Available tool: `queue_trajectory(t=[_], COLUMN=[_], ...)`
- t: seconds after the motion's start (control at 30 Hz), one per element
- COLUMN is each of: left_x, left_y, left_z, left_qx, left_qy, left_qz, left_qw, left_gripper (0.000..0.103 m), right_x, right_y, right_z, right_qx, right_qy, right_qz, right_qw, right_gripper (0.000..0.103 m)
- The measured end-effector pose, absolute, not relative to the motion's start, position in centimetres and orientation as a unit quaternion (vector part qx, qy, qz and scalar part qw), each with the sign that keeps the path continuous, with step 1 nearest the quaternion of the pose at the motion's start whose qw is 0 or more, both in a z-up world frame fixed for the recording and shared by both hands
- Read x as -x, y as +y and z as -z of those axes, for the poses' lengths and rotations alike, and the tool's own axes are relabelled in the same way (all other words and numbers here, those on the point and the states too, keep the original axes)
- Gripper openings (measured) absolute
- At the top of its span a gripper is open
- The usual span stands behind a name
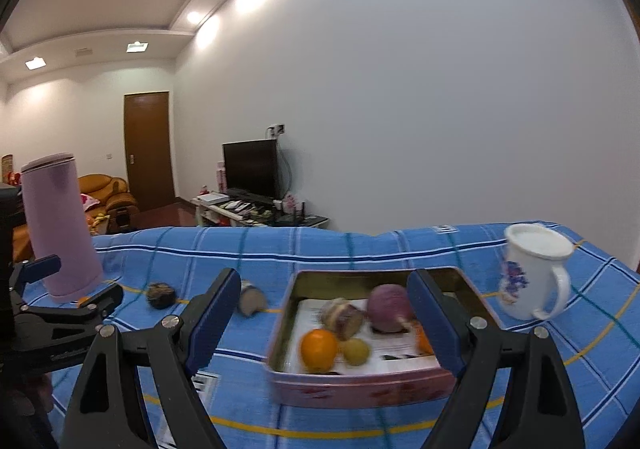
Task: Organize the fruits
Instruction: 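Grasp a brown taro root with the right gripper while the left grasps an orange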
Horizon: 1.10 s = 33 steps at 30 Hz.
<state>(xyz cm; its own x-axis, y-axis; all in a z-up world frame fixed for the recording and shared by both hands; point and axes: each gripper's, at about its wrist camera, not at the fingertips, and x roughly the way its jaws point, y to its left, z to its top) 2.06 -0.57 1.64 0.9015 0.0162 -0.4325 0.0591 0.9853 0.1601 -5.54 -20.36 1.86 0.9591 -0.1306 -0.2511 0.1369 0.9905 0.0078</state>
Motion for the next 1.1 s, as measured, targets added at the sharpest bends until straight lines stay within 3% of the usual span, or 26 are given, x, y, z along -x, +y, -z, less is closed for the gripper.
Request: queue_trajectory(t=[0.37,0.6,1.1], left_x=[-5.0,-7.4,-8.5], left_y=[6.1,9.9,10.9], left_z=[-1.3,-0.5,0.4], left_qx=[-0.087,-0.048,-0.04], left_qy=[0.237,0.306,0.365], left_qz=[-0.05,-0.038,0.041], left_qw=[0.966,0.95,0.929], left_gripper=[0.103,0.103,0.102], right_x=[1.8,-1.6,-8.4], right_y=[-15.6,-13.0,-9.0], right_z=[-0.6,0.4,3.9], right_qx=[-0.007,-0.004,0.026], right_qy=[0.169,0.227,0.359], right_qz=[0.014,-0.015,-0.063], right_qw=[0.986,0.974,0.931], right_gripper=[0.086,0.086,0.086])
